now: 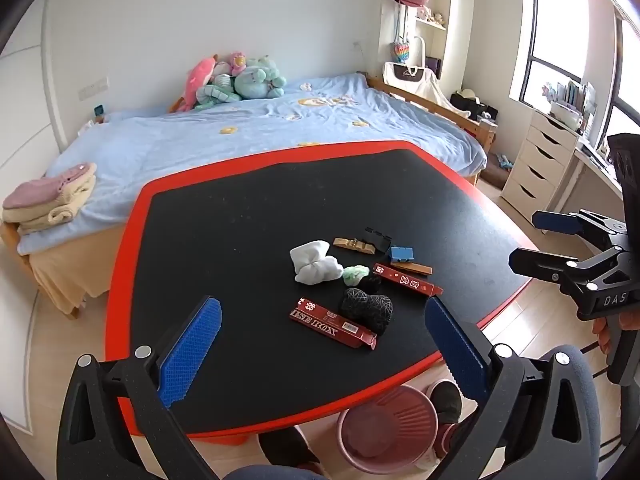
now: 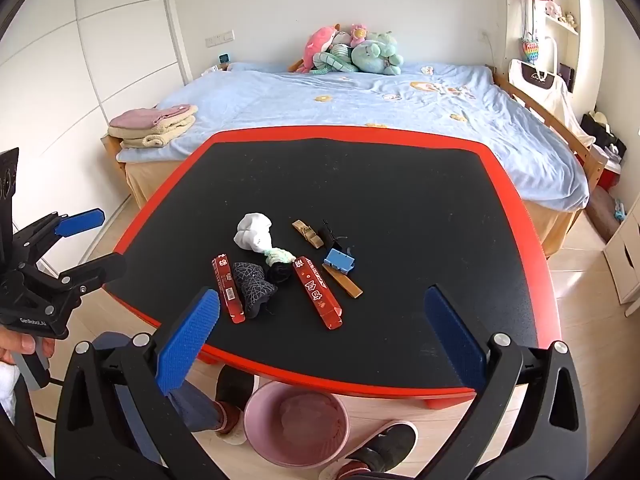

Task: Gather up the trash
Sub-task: 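Move both tools toward the items on the table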

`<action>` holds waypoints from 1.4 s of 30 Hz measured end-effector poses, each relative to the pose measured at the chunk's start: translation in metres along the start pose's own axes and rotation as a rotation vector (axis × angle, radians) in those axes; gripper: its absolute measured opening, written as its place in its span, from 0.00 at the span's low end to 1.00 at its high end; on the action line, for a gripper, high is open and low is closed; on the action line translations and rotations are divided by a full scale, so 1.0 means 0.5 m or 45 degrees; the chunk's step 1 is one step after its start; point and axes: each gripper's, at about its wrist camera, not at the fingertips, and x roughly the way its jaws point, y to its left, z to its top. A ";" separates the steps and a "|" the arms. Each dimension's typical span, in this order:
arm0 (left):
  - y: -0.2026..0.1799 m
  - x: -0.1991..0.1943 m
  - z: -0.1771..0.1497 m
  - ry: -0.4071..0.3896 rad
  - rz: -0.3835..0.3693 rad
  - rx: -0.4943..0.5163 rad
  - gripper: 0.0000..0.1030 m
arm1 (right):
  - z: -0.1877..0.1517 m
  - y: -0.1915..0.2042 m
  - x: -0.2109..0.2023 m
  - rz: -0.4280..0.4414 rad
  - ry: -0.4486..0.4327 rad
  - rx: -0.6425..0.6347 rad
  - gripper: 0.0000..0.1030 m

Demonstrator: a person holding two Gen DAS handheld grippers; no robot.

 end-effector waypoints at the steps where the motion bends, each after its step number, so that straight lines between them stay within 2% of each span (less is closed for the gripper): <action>1: 0.001 0.001 0.000 0.001 0.000 -0.005 0.95 | 0.000 -0.002 -0.001 -0.001 0.000 0.001 0.97; 6: -0.001 0.012 0.019 0.032 -0.016 0.015 0.95 | -0.001 0.007 0.003 -0.005 0.008 -0.026 0.97; 7: -0.009 0.003 0.004 0.004 -0.003 0.030 0.95 | -0.008 0.013 -0.002 -0.002 0.006 -0.031 0.97; 12: -0.014 0.005 -0.008 0.008 -0.003 0.041 0.95 | -0.006 0.034 0.013 0.002 0.023 -0.047 0.97; 14: -0.014 0.004 -0.007 0.010 0.001 0.037 0.95 | -0.012 0.008 -0.002 0.025 0.001 -0.039 0.97; 42: -0.006 0.017 -0.008 0.047 -0.021 0.009 0.95 | -0.008 0.007 0.004 0.025 0.008 -0.031 0.97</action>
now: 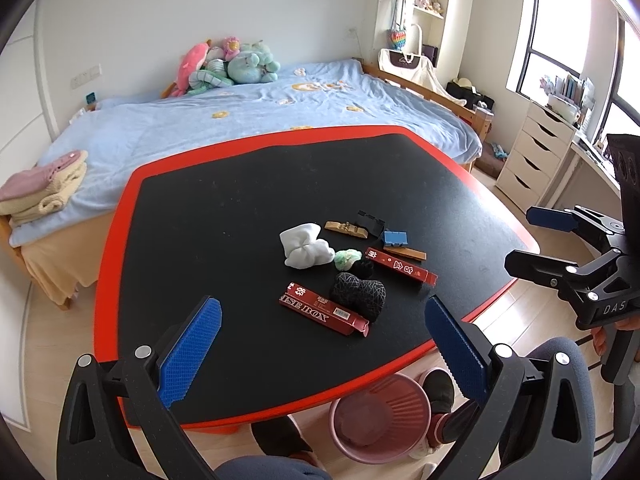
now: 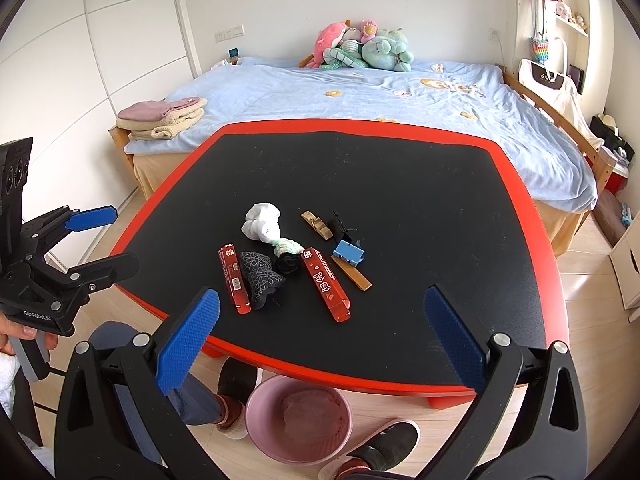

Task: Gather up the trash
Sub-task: 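Move both tools toward the items on the table, then grasp the white tissue with the left tool while the right tool grasps a red box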

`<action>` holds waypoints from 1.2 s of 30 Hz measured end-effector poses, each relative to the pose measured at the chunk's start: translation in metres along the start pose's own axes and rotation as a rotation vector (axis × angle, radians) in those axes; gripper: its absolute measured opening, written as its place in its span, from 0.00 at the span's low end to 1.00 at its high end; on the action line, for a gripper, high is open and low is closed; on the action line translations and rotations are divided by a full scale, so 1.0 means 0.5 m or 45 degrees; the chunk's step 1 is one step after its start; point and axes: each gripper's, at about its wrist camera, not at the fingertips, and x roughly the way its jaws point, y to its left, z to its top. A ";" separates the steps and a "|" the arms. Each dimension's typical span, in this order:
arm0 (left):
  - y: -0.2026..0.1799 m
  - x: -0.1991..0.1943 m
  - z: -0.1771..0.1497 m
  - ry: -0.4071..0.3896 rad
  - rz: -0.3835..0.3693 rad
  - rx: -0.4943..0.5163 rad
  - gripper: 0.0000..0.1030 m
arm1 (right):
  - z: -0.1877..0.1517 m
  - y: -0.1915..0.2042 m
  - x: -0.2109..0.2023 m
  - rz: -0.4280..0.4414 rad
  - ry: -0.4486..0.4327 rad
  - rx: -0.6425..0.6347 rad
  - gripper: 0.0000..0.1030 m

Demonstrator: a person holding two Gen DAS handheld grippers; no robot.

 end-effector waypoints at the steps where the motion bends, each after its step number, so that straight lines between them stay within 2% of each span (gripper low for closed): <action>1: 0.001 0.000 0.000 0.000 -0.002 -0.002 0.95 | -0.001 -0.001 0.001 0.001 0.002 0.000 0.97; 23: 0.013 0.039 0.007 0.027 -0.013 -0.017 0.95 | 0.009 -0.016 0.030 0.004 0.010 -0.039 0.97; 36: 0.051 0.158 0.056 0.129 -0.055 -0.052 0.95 | 0.079 -0.072 0.154 0.040 0.090 -0.068 0.97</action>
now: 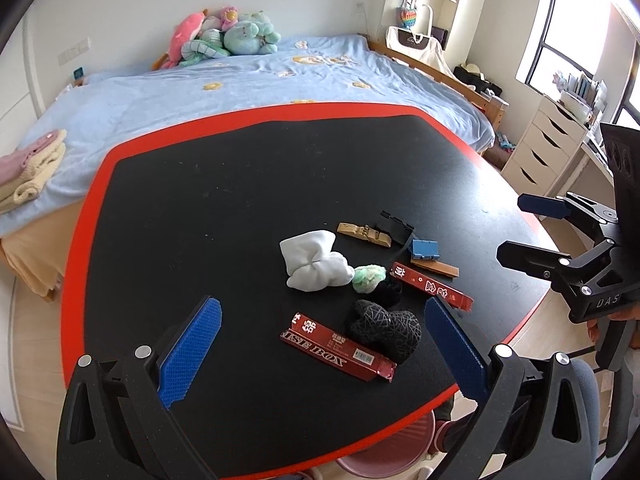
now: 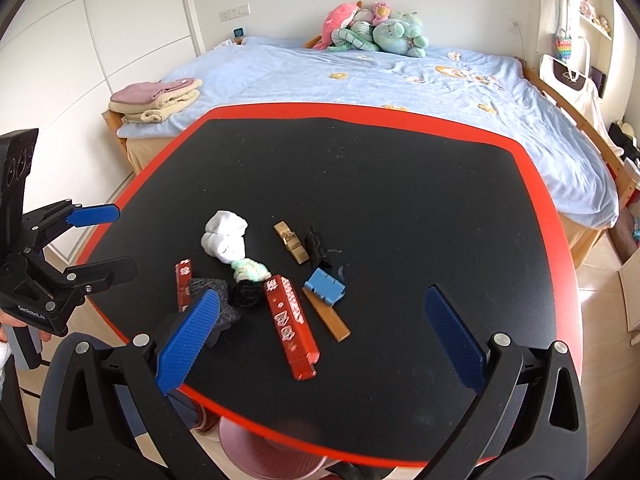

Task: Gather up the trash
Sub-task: 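Grasp the white tissue with the left tool while the right tool grasps a red box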

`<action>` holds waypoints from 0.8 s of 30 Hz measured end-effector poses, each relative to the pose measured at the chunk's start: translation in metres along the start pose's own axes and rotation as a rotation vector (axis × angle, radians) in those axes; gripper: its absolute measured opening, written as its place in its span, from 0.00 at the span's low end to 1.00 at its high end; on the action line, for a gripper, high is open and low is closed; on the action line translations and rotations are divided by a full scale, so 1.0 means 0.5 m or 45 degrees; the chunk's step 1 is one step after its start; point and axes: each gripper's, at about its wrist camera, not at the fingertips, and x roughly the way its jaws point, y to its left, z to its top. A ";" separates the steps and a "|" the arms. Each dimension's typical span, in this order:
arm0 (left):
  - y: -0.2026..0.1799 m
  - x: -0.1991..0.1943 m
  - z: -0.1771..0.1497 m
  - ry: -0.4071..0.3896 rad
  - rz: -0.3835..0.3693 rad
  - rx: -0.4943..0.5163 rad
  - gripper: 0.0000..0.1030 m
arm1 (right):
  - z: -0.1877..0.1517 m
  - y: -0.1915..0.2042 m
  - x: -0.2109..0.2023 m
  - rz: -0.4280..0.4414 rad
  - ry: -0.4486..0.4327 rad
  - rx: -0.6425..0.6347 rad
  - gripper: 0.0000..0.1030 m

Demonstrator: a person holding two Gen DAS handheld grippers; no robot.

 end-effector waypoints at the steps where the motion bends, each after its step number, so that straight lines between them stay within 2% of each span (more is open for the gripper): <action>1: 0.003 0.013 0.006 0.014 -0.002 -0.006 0.95 | 0.006 -0.003 0.010 -0.001 0.006 -0.005 0.97; 12: 0.034 0.128 0.045 0.137 -0.071 -0.062 0.95 | 0.051 -0.031 0.137 0.082 0.083 -0.055 0.96; 17: 0.042 0.161 0.046 0.162 -0.092 -0.091 0.93 | 0.056 -0.037 0.187 0.138 0.130 -0.062 0.73; 19: 0.045 0.173 0.045 0.174 -0.099 -0.105 0.87 | 0.057 -0.037 0.200 0.160 0.141 -0.064 0.66; 21: 0.049 0.182 0.047 0.189 -0.110 -0.115 0.76 | 0.058 -0.037 0.212 0.180 0.145 -0.066 0.59; 24: 0.048 0.191 0.044 0.204 -0.126 -0.119 0.63 | 0.058 -0.035 0.224 0.198 0.158 -0.072 0.40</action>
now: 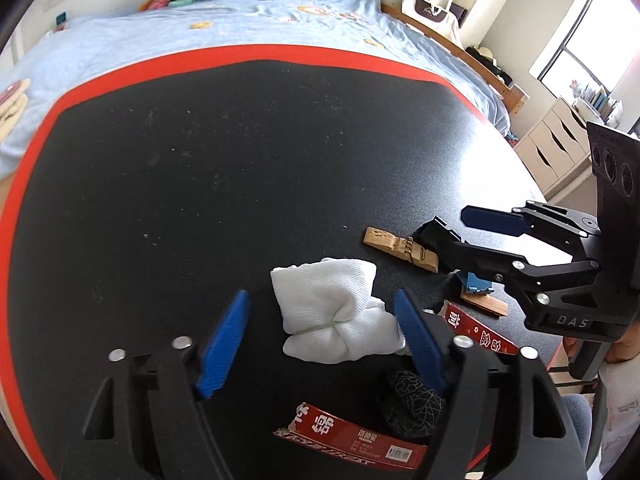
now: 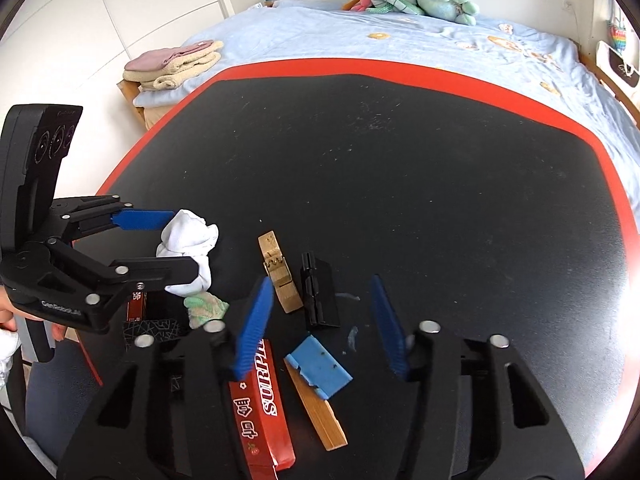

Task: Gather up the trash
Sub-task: 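Grasp the white tissue with the left tool while the right tool grasps a red box, then carry the white tissue over the pink wastebasket with the left tool and release it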

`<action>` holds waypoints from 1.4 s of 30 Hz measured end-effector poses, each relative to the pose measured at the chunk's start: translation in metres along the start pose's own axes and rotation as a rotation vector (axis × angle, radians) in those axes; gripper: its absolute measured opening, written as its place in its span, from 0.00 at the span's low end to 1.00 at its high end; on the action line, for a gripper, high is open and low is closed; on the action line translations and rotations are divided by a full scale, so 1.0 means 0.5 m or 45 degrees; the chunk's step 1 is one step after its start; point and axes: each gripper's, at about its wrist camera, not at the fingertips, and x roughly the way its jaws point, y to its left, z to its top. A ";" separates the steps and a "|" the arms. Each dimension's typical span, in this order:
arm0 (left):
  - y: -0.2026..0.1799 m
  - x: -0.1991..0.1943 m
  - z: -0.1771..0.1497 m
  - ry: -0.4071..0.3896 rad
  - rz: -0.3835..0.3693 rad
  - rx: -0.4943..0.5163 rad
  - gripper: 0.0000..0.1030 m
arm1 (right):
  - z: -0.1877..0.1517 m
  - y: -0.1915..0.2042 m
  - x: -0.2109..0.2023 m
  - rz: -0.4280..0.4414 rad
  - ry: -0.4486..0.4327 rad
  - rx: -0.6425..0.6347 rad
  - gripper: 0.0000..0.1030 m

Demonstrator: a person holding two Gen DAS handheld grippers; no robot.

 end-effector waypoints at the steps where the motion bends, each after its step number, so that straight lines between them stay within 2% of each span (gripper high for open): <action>1: 0.001 0.002 0.001 0.004 -0.006 0.002 0.59 | -0.001 0.002 0.004 0.005 0.006 -0.001 0.31; 2: -0.001 0.002 0.002 0.000 0.000 0.008 0.52 | -0.001 0.001 0.007 0.007 0.009 0.000 0.23; 3: 0.000 0.005 0.006 0.003 -0.004 0.010 0.47 | -0.001 0.003 0.008 0.009 0.011 0.001 0.19; 4: 0.000 0.005 0.007 0.003 -0.008 0.008 0.47 | -0.003 0.003 0.009 0.014 0.012 0.006 0.13; 5: 0.001 0.005 0.007 0.003 -0.010 0.008 0.44 | -0.004 0.002 0.009 0.018 0.009 0.009 0.11; 9: -0.001 0.000 0.006 -0.018 -0.007 0.020 0.39 | -0.007 0.002 0.005 0.011 -0.009 0.016 0.10; 15: -0.001 -0.021 0.007 -0.060 0.011 0.039 0.37 | -0.010 0.006 -0.025 -0.014 -0.055 0.028 0.09; 24: -0.032 -0.105 -0.015 -0.130 0.017 0.096 0.37 | -0.032 0.044 -0.137 -0.034 -0.131 0.032 0.09; 33: -0.083 -0.202 -0.084 -0.183 0.001 0.166 0.37 | -0.104 0.114 -0.264 -0.047 -0.203 0.067 0.10; 42: -0.121 -0.267 -0.166 -0.208 -0.005 0.219 0.38 | -0.206 0.180 -0.334 -0.051 -0.217 0.085 0.10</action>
